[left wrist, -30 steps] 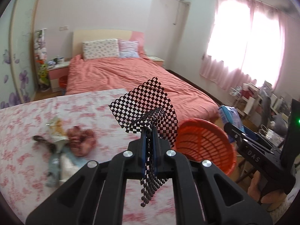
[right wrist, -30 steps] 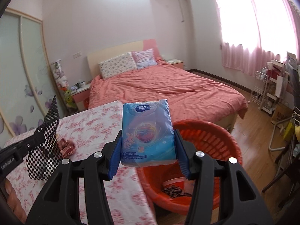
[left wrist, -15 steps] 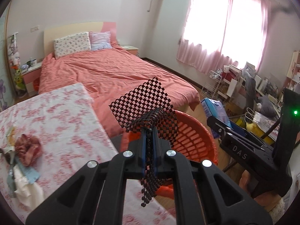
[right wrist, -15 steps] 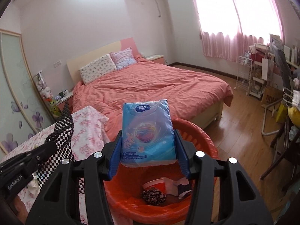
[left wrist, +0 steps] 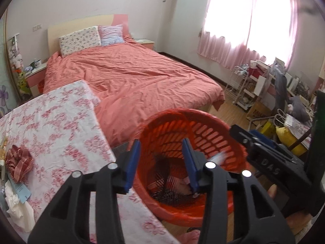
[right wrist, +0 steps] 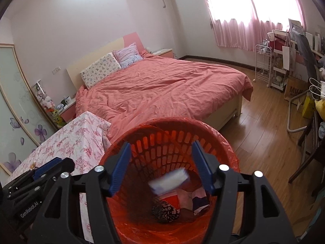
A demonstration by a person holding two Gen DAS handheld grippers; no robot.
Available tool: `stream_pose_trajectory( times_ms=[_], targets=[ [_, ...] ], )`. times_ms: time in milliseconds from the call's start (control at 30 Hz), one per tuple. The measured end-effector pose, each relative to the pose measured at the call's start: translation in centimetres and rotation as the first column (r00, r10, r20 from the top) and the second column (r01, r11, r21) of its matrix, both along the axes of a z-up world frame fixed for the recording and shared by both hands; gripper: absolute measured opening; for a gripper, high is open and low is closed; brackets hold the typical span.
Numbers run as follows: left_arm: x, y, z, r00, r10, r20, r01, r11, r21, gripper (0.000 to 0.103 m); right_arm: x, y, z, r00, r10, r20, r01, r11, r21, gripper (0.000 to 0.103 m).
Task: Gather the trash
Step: 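Open both tools to drop the mesh and tissue pack into the basket, then reach the left tool to the grey-green sock while the right tool reaches the blue tube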
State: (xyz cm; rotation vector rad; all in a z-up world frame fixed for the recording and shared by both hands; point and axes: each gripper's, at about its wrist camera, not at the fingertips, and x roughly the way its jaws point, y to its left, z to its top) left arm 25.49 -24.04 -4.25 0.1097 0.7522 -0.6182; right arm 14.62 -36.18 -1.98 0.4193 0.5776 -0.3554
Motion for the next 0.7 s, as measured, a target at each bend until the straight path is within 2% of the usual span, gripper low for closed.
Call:
stream_pose_trajectory(
  times_ms=[133, 267, 433, 567, 700],
  targets=[
    [0.3, 1.8, -0.3, 0.999, 0.042, 0.005, -0.042, 0.999, 0.025, 0.049, 0.1, 0.4, 0.0, 1.0, 0.007, -0.011, -0.007, 1.0, -0.027, 0.068],
    [-0.1, 4.5, -0.3, 0.996, 0.081, 0.029, -0.083, 0.995, 0.054, 0.053, 0.2, 1.6, 0.4, 0.999, 0.028, -0.019, -0.03, 0.998, -0.055, 0.069],
    [-0.4, 9.5, -0.2, 0.986, 0.163, 0.043, -0.165, 0.984, 0.071, 0.055, 0.6, 3.8, 0.7, 0.996, 0.076, -0.035, -0.079, 0.994, -0.077, 0.069],
    [-0.5, 14.1, 0.1, 0.968, 0.244, 0.049, -0.248, 0.966, 0.077, 0.056, 1.1, 6.8, 0.6, 0.989, 0.135, -0.059, -0.141, 0.984, -0.107, 0.069],
    [-0.3, 19.7, -0.1, 0.936, 0.346, 0.069, -0.352, 0.931, 0.1, 0.057, 1.6, 9.9, 0.0, 0.977, 0.192, -0.09, -0.203, 0.969, -0.141, 0.069]
  ],
)
